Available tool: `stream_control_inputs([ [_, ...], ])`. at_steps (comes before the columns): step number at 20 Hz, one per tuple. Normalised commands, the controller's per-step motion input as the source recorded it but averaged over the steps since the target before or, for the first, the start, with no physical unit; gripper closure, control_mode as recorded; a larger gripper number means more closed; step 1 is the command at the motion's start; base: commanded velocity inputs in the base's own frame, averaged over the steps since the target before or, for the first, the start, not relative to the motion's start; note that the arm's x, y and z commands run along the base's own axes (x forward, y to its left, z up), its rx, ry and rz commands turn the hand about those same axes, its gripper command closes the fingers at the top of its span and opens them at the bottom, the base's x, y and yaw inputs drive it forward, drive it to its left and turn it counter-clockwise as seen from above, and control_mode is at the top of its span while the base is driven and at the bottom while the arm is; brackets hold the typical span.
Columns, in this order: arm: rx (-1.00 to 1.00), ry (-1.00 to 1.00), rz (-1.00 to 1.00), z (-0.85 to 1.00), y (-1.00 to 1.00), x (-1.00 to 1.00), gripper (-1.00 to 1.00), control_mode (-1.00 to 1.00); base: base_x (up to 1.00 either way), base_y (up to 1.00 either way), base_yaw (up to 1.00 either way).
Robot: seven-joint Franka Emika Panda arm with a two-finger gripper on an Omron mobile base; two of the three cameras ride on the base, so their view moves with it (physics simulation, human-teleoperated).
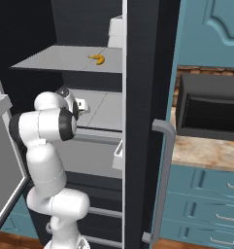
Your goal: Move the banana and tacos from the second highest shelf to the top shelf to make space. Then, place the pitcher from the counter on the cleared second highest shelf.
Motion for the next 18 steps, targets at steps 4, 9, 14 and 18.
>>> stream_control_inputs([
  [4,0.00,-0.07,0.00,-0.19,-0.09,-0.30,1.00,-1.00,0.00,0.00,0.00],
  [9,0.02,-0.17,0.00,0.20,-0.27,-0.90,1.00,-1.00,0.00,0.00,0.00],
  [14,0.01,-0.10,-0.01,0.80,-0.09,-1.00,1.00,-1.00,0.00,0.00,0.00],
  [18,0.02,-0.16,0.00,1.00,0.00,-0.96,1.00,-1.00,0.00,0.00,0.00],
])
